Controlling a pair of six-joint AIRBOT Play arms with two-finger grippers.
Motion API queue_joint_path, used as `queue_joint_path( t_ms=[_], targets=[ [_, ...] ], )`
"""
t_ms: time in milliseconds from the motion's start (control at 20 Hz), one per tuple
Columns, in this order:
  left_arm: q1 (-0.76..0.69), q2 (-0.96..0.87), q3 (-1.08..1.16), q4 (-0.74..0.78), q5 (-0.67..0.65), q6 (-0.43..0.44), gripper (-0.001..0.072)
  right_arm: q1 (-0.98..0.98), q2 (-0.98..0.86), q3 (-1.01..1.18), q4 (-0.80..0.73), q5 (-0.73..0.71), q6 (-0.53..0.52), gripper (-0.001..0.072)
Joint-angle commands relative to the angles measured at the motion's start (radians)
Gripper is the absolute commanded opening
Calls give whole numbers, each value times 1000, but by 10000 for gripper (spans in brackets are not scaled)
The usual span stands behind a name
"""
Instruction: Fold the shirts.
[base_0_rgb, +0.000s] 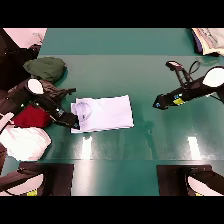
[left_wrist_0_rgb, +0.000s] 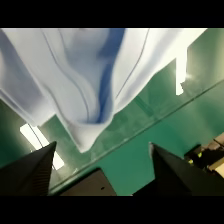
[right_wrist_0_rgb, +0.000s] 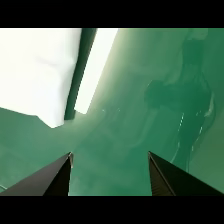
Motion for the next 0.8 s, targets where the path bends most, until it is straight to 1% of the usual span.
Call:
queue_joint_path(
  t_ms=[0, 100, 150, 200, 250, 350, 400, 450, 500, 550, 600, 650, 700, 750],
  targets=[
    [0, 13, -58, 15, 10, -6, 600, -53, 0, 0, 11, 2, 24, 532],
    [0, 13, -26, 15, 28, -6, 598, -77, -40, -1, 102, 19, 10, 533],
    [0, 14, 15, 16, 32, -6, 510, -82, -74, -1, 148, 26, -18, 533],
    [0, 14, 68, 16, 29, -5, 231, -87, -111, -1, 180, 26, -37, 534],
    [0, 14, 122, 17, 21, -6, 166, -90, -154, -1, 202, 25, -40, 533],
    [0, 14, 220, 22, -14, -6, 165, -86, -238, -1, 224, 8, -50, 533],
    [0, 14, 259, 22, -29, -5, 165, -80, -278, -1, 262, 0, -77, 543],
    [0, 14, 285, 21, -34, -5, 165, -79, -322, -1, 321, -12, -110, 623],
    [0, 14, 301, 18, -27, -5, 165, -74, -366, -1, 395, -26, -143, 660],
    [0, 14, 310, 6, -7, -6, 164, -71, -406, -1, 454, -45, -171, 677],
    [0, 14, 311, -11, 31, -6, 162, -60, -449, 0, 513, -68, -193, 678],
    [0, 14, 311, -30, 69, -6, 47, -50, -486, 0, 565, -94, -213, 677],
    [0, 14, 311, -48, 115, -6, 24, -30, -521, 0, 618, -117, -238, 675],
    [0, 14, 311, -72, 150, -6, 24, -6, -551, 0, 665, -137, -258, 674]
  ],
)
